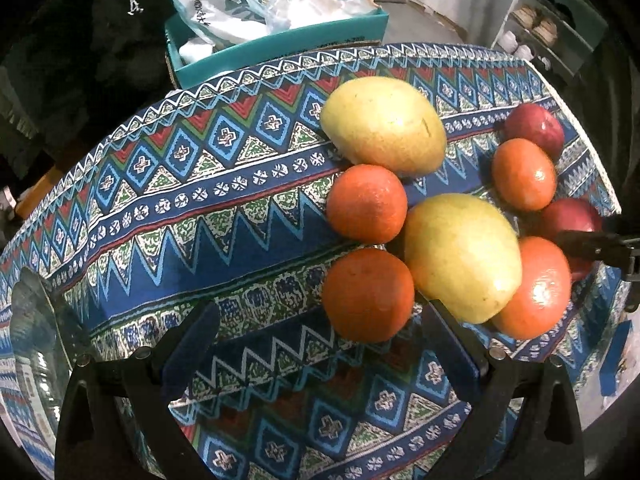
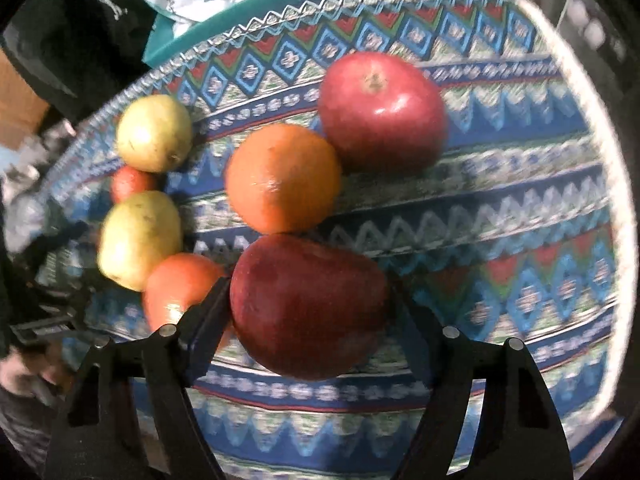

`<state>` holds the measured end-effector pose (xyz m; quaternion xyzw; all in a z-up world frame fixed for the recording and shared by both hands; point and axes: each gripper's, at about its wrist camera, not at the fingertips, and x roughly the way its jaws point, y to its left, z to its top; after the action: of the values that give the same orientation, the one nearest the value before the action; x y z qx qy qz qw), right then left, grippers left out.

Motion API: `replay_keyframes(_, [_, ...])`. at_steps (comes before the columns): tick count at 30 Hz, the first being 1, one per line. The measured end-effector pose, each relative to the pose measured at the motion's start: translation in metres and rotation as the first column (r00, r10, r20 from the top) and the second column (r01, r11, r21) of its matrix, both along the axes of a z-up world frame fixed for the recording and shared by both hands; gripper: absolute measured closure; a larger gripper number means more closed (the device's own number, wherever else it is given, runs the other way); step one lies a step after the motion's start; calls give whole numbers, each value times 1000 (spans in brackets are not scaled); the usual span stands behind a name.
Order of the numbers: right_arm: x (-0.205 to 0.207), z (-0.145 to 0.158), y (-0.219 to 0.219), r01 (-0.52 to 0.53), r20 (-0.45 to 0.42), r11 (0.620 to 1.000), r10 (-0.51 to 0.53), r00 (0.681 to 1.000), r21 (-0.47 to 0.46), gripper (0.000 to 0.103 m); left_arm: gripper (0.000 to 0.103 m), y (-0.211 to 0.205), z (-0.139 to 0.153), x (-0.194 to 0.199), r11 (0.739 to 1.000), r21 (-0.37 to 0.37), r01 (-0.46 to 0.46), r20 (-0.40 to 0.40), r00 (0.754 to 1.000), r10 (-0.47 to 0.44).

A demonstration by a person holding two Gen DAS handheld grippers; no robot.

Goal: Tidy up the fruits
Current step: 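Move the right tool to the large red apple while the left tool approaches an orange, then close the right tool on the red apple while the left tool grasps the orange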

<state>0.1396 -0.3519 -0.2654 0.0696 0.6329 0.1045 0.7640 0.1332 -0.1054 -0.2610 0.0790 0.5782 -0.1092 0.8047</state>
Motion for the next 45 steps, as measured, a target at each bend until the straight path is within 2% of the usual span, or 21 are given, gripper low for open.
replay_keyframes(3, [2, 2, -5, -12, 36, 993, 17, 999, -114, 26, 1, -1, -6, 3, 1000, 15, 8, 2, 1000, -8])
replay_keyframes(6, [5, 1, -10, -2, 39, 993, 7, 999, -118, 26, 1, -1, -9, 6, 1000, -2, 7, -2, 1000, -7])
replay_keyframes(9, [5, 2, -8, -17, 42, 991, 23, 999, -130, 26, 7, 0, -9, 7, 999, -33, 15, -5, 1000, -16])
replay_keyframes(11, [7, 0, -7, -21, 34, 992, 26, 999, -125, 26, 17, 0, -11, 7, 998, -58, 27, -13, 1000, -28])
replay_keyframes(13, [4, -9, -6, -28, -10, 992, 27, 1000, -125, 26, 23, -2, -12, 6, 997, -65, 41, -12, 999, -42])
replay_keyframes(15, [5, -14, -6, -16, -11, 992, 15, 1000, -127, 26, 30, -5, -12, 4, 995, -77, 60, -8, 998, -61])
replay_keyframes(17, [6, -14, -6, -22, -2, 992, 22, 1000, -122, 26, 46, -7, -12, 2, 992, -102, 73, -15, 997, -75])
replay_keyframes(19, [6, -13, -5, -27, 10, 991, 29, 1000, -133, 26, 56, -10, -11, 0, 987, -137, 82, -27, 996, -87])
replay_keyframes(25, [-8, -5, -5, -40, 64, 984, 52, 997, -176, 27, 57, -13, -9, -7, 989, -113, 95, -2, 995, -96])
replay_keyframes(29, [-11, 10, -7, -24, 100, 985, 41, 994, -172, 27, 58, -12, -3, -10, 990, -103, 94, 14, 996, -93])
replay_keyframes(45, [-27, 76, 8, -17, 287, 982, 71, 955, -186, 27, 58, -5, 63, -32, 990, -123, 75, 135, 989, -59])
